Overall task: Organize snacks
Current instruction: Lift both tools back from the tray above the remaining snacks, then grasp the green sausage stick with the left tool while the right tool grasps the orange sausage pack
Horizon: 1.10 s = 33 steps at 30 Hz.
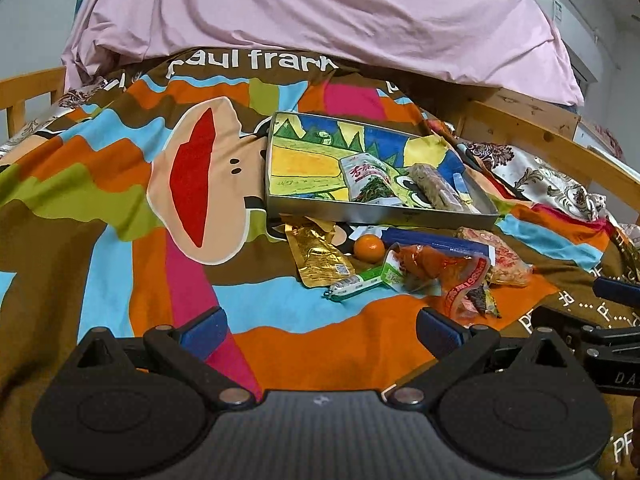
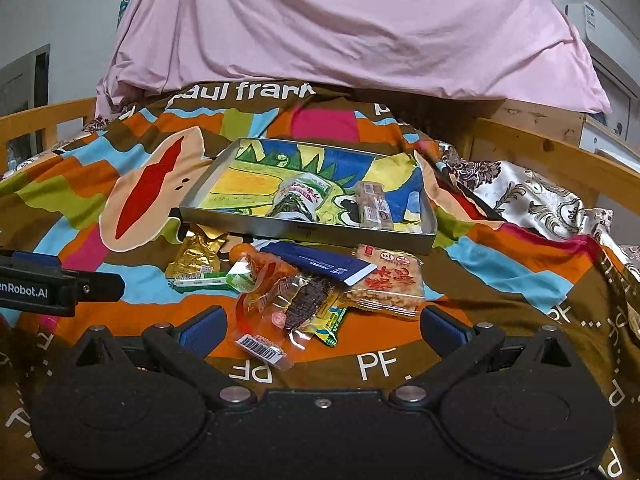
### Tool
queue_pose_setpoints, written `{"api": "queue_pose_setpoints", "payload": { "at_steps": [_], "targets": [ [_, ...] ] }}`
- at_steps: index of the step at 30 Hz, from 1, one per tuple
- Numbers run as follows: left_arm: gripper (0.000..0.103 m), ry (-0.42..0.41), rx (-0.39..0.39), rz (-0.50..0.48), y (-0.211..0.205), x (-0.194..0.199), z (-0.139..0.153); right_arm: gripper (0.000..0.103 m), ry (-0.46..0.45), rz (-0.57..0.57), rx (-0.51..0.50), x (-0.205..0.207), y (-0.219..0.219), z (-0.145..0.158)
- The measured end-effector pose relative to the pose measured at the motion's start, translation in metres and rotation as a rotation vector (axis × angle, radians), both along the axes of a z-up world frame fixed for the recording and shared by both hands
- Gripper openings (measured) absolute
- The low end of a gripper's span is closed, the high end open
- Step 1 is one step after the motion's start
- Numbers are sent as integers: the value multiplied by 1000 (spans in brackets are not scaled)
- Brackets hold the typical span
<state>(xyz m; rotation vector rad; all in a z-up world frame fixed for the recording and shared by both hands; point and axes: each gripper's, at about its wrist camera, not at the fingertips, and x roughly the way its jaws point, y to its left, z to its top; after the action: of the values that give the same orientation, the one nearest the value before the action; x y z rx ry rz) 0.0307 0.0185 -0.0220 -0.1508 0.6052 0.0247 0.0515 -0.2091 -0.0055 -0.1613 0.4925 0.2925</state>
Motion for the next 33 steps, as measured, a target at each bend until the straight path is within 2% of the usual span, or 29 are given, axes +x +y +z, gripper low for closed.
{"api": "queue_pose_setpoints", "payload": {
  "at_steps": [11,21,27,33],
  "targets": [
    [103,35,-17,-14,2,14,-14,102,20,16,-4,14,1,-9],
    [103,70,-46,-22,8,31,-25,102,2,98,-46,37,8,-18],
    [103,79,-10,-73,7,47,-25,102,-3,144,-66,60,14,-19],
    [103,85,60,-184,7,73,-22,102,-45,224,-101,68,28,-18]
  ]
}}
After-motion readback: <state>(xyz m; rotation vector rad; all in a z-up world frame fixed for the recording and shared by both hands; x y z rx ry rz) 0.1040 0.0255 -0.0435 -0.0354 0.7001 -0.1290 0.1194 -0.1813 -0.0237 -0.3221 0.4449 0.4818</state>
